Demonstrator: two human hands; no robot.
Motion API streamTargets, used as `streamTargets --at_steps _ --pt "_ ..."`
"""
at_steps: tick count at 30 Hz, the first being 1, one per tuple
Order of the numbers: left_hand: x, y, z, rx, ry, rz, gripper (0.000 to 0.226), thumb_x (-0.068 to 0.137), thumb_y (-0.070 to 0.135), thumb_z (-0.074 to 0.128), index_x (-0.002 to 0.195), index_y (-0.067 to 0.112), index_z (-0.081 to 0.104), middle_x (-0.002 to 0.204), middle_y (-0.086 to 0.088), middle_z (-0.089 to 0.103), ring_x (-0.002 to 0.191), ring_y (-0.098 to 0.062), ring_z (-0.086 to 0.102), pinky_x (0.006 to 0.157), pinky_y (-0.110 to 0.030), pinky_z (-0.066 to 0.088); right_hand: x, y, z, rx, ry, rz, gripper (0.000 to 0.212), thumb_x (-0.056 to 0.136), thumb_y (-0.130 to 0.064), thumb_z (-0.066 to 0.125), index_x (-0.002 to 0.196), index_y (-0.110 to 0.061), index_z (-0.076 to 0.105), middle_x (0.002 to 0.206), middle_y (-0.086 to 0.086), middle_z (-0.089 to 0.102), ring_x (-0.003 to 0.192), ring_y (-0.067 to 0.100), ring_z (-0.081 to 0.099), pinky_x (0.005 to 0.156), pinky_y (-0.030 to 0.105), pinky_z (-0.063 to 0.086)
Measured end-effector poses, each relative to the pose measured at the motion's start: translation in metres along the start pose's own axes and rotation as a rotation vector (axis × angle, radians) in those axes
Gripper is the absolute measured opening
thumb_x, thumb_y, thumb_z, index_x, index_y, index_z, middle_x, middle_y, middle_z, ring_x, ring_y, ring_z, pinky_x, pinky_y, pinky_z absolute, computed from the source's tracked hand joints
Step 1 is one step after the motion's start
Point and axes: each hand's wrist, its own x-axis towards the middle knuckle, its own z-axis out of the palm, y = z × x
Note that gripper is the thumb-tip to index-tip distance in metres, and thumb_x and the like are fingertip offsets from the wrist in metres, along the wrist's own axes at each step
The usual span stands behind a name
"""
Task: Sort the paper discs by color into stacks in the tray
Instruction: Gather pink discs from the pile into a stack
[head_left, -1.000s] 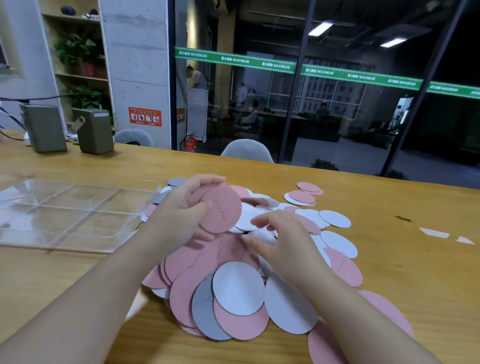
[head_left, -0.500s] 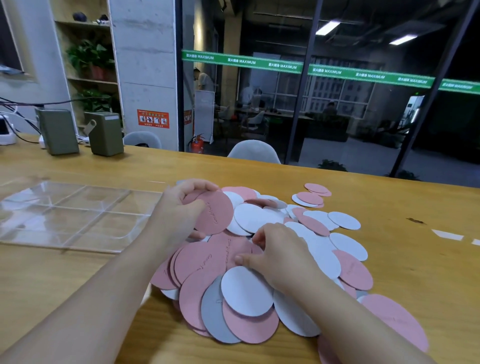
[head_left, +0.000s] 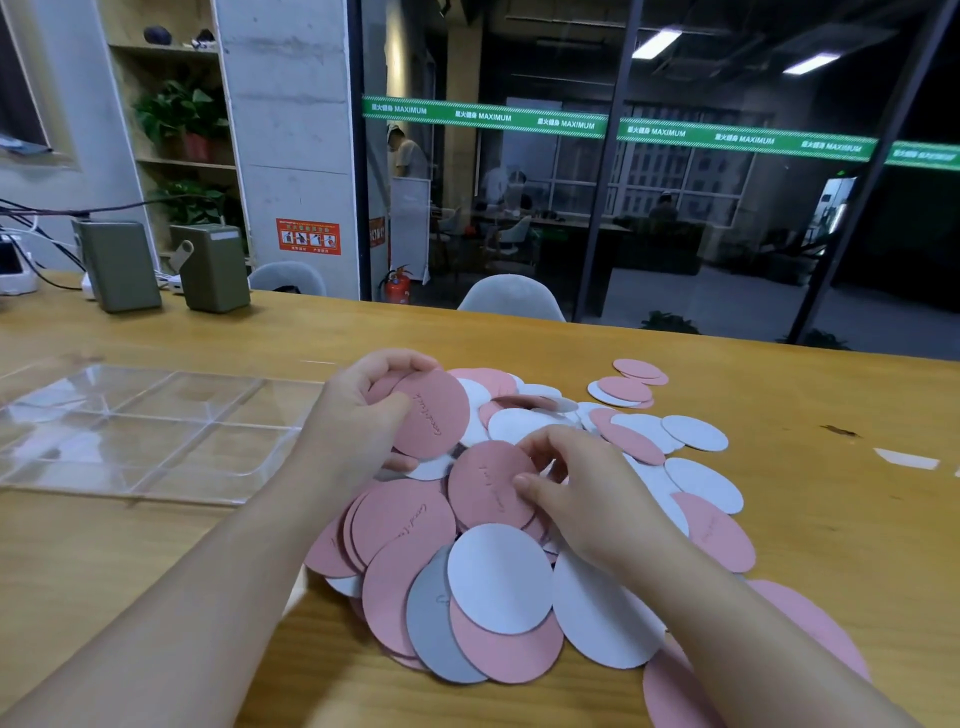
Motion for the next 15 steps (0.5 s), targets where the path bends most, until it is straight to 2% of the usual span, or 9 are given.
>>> streamTargets --at_steps 3,5,8,10,12,15 --pt "0.001 -0.002 0.001 0.02 -0.024 0.018 0.052 0.086 -0.005 0.042 0.081 0.04 0.068 0.12 0.008 0.057 0.09 -0.025 0.061 0.051 -0.033 0.059 0.0 0.004 -0.005 0.034 0.117 -0.045 0.009 0.087 -0.012 0.061 0.086 -0.02 0.061 0.084 -0.021 0.055 0.074 -0.003 0.052 0.065 0.006 0.039" --pt "0.0 -0.002 0.002 0.004 -0.068 0.028 0.05 0.087 -0.005 0.043 0.083 0.038 0.069 0.117 0.013 0.061 0.095 -0.021 0.061 0.055 -0.034 0.059 0.002 0.005 -0.007 0.129 0.179 -0.043 0.009 0.086 -0.009 0.063 0.081 -0.016 0.063 0.078 -0.017 0.06 0.068 0.0 0.053 0.061 0.011 0.04" --pt "-0.003 -0.002 0.003 -0.041 -0.178 0.067 0.037 0.093 0.002 0.048 0.091 0.032 0.069 0.099 0.026 0.066 0.099 -0.01 0.061 0.058 -0.037 0.06 0.002 0.003 -0.004 0.324 0.211 -0.007 0.01 0.085 -0.01 0.065 0.078 -0.017 0.067 0.073 -0.01 0.067 0.061 0.0 0.056 0.059 0.011 0.044" --pt "-0.005 -0.003 0.005 -0.041 -0.242 0.1 0.024 0.092 0.011 0.056 0.095 0.032 0.067 0.092 0.028 0.065 0.089 -0.012 0.066 0.059 -0.038 0.06 0.002 -0.001 0.002 0.402 0.195 0.013 0.009 0.084 -0.011 0.067 0.08 -0.018 0.071 0.071 -0.005 0.07 0.064 0.004 0.062 0.064 0.018 0.051" --pt "-0.006 -0.005 0.007 0.003 -0.276 0.12 0.028 0.088 0.01 0.063 0.095 0.037 0.066 0.091 0.029 0.064 0.078 -0.014 0.069 0.057 -0.034 0.06 0.002 -0.003 0.007 0.447 0.165 0.014 0.01 0.084 -0.012 0.067 0.082 -0.019 0.073 0.071 -0.007 0.071 0.068 0.005 0.064 0.069 0.024 0.054" --pt "-0.005 -0.007 0.008 0.028 -0.262 0.124 0.038 0.09 0.005 0.059 0.093 0.043 0.064 0.1 0.028 0.06 0.062 -0.016 0.069 0.052 -0.026 0.057 0.002 -0.003 0.007 0.293 0.126 -0.033 0.015 0.085 -0.017 0.067 0.091 -0.029 0.07 0.079 -0.019 0.067 0.073 -0.002 0.06 0.069 0.012 0.047"
